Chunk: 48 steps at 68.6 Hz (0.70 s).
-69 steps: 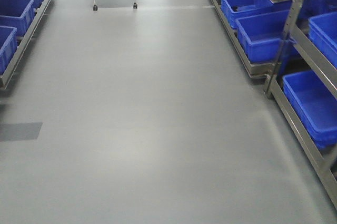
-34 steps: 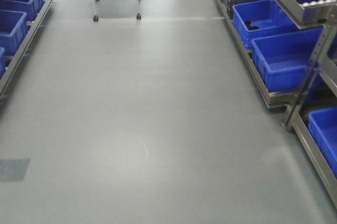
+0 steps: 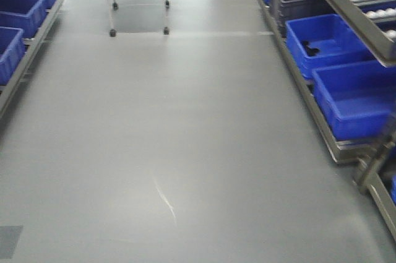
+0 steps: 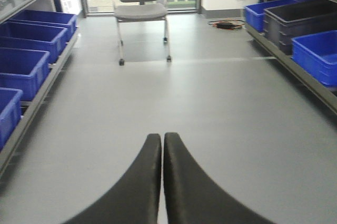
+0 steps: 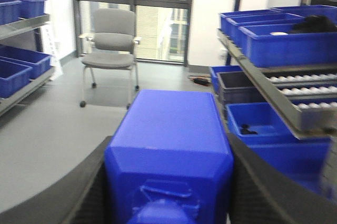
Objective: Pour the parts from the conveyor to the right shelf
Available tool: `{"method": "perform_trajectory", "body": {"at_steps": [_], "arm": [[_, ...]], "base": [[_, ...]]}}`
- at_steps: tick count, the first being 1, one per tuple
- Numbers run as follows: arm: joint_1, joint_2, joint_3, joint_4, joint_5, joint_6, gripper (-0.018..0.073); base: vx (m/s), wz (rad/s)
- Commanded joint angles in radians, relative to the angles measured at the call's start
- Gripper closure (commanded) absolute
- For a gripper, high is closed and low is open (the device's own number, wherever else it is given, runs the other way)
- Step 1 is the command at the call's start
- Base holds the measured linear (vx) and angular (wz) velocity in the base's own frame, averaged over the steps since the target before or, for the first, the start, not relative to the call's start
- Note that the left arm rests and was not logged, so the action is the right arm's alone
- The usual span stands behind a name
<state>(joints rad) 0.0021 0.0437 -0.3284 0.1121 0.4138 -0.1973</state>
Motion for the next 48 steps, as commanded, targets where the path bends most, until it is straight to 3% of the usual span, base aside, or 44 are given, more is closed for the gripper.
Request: {"method": "perform_trajectory", "body": {"at_steps": [1, 21, 48], "arm": [[-0.004, 0.012, -0.027, -0.001, -0.08, -0.002, 0.0565], [-0.004, 0.012, -0.027, -0.001, -0.08, -0.002, 0.0565], [-0.004, 0.012, -0.027, -0.001, -0.08, -0.002, 0.0565]], "base": [[0.39, 0.26], [0.33, 0.52], [0.25, 0.92]]}}
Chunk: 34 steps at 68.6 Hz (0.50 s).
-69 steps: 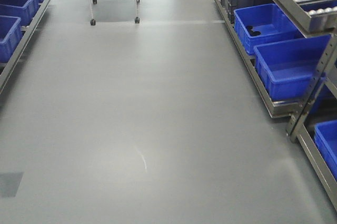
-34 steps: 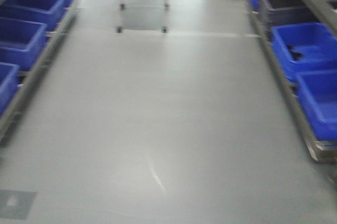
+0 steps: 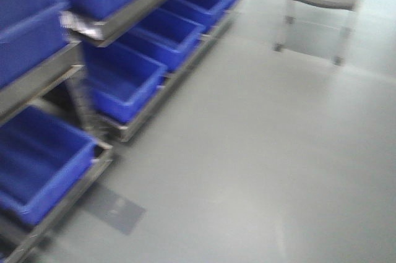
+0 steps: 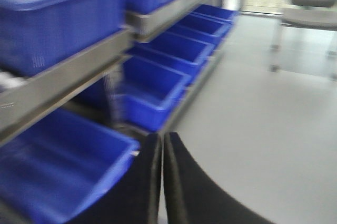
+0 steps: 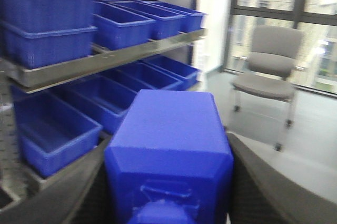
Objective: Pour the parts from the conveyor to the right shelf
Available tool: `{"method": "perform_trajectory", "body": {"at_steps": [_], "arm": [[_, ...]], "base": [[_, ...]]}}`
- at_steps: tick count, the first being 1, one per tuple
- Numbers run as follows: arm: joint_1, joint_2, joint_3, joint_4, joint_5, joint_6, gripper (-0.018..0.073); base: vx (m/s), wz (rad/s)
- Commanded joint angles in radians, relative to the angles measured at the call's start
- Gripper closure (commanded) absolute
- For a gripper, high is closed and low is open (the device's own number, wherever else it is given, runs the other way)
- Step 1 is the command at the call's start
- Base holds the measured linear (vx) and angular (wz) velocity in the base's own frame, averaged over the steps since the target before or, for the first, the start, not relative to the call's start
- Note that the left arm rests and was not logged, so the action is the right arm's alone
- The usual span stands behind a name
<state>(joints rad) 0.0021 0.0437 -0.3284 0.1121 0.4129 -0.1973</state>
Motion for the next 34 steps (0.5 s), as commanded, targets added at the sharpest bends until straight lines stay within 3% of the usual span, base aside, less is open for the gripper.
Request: {"method": "perform_trajectory", "body": {"at_steps": [1, 34], "arm": [[-0.004, 0.012, -0.027, -0.001, -0.079, -0.002, 0.0565], [-0.004, 0.012, -0.027, -0.001, -0.079, -0.002, 0.0565]], "base": [[0.23, 0.89], [0.22, 0.84]]}}
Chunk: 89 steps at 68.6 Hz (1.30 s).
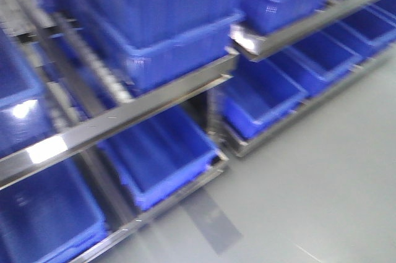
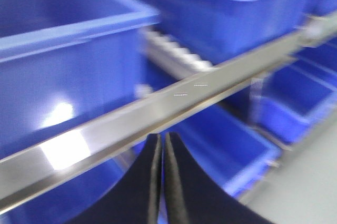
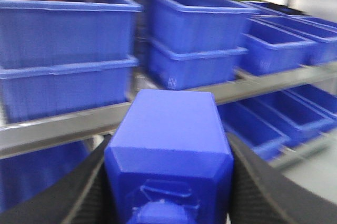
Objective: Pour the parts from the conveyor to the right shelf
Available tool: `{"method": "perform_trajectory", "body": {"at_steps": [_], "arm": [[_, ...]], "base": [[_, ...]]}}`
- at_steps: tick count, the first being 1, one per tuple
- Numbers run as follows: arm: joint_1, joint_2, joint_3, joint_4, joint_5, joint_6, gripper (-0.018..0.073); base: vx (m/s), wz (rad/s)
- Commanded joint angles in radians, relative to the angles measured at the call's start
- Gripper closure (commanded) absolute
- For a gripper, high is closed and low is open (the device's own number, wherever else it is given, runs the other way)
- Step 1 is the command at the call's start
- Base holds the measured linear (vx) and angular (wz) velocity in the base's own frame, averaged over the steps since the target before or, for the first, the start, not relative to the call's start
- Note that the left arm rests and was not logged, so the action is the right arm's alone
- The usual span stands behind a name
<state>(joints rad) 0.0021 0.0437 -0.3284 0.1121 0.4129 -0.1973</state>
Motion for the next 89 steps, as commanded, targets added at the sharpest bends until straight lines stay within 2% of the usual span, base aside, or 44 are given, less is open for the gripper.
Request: {"method": "perform_trajectory", "body": {"at_steps": [1, 51, 89], "arm": [[-0.004, 0.012, -0.027, -0.001, -0.079, -0.002, 0.0565], [-0.004, 0.012, -0.027, -0.001, -0.079, -0.002, 0.0565], [-0.004, 0.012, -0.027, -0.001, -0.079, -0.002, 0.0565]], "base": [[0.2, 0.78], [0.19, 0.7], [0.15, 0.13]]}}
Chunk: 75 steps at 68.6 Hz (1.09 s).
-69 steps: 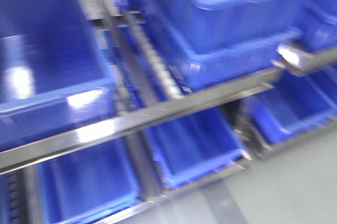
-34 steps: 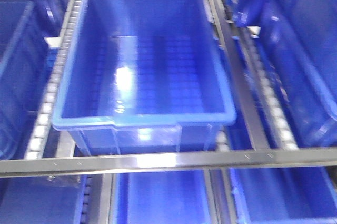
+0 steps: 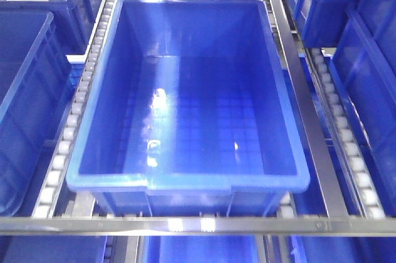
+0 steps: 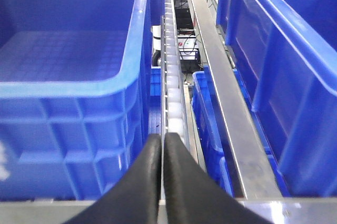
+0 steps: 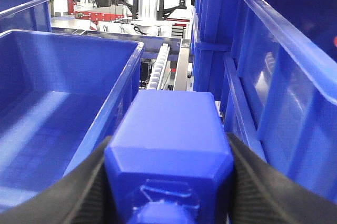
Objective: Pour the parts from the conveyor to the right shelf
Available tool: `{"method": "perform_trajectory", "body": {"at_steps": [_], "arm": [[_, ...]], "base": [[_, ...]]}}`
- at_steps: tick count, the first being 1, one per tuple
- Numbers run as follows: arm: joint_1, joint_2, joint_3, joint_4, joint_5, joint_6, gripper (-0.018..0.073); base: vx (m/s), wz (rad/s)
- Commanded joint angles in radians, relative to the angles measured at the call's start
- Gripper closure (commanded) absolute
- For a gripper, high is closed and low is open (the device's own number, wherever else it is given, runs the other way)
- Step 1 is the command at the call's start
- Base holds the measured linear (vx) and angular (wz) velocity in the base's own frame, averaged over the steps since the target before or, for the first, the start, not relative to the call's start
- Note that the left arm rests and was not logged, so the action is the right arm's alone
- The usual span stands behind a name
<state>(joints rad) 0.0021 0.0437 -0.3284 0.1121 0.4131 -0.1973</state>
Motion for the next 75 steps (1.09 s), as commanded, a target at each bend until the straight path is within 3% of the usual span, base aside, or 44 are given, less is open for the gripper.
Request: {"method": "perform_trajectory", "body": {"at_steps": [1, 75], "arm": [[-0.004, 0.012, -0.027, -0.001, -0.079, -0.002, 0.0565], [-0.004, 0.012, -0.027, -0.001, -0.079, -0.002, 0.0565]], "base": [[0.14, 0.02], [0.08, -0.01]]}}
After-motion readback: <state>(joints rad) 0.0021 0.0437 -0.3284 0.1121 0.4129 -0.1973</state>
